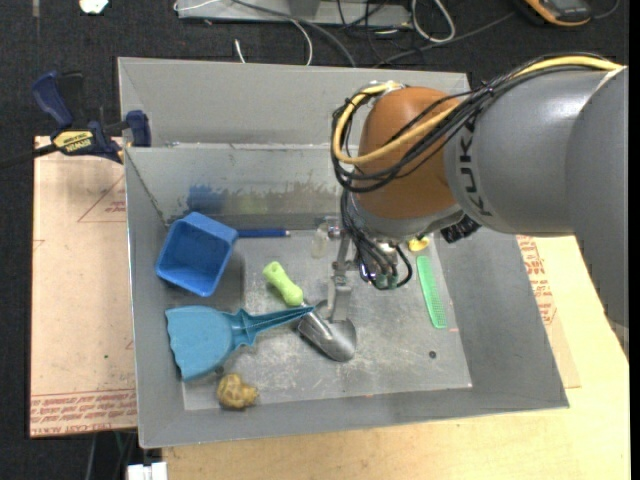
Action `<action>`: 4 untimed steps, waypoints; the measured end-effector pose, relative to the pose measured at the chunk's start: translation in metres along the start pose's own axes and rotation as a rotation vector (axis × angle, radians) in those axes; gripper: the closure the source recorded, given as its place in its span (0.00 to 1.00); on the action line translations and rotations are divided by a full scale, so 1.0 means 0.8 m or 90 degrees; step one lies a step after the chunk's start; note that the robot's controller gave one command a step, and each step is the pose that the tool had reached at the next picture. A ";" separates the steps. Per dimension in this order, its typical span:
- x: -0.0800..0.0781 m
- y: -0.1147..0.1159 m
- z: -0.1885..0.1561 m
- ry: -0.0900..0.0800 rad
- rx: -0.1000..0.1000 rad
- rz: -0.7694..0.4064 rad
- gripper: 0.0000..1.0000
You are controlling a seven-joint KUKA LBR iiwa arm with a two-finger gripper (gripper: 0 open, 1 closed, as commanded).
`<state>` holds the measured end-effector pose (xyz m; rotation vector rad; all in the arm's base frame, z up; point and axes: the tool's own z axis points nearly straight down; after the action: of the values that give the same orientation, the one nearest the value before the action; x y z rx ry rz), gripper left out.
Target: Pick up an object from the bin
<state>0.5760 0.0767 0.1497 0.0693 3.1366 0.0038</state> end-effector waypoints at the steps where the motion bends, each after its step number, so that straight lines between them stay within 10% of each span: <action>1: -0.007 0.040 0.049 -0.001 -0.001 0.075 0.00; 2: 0.016 0.051 0.099 -0.009 0.000 -0.201 1.00; 4: 0.019 0.052 0.099 -0.009 0.000 -0.194 1.00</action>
Offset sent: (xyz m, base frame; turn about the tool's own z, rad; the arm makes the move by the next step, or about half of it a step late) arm -0.0118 0.0414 -0.0797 -0.3188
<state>0.5632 0.1188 0.0707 -0.4056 3.0961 0.0030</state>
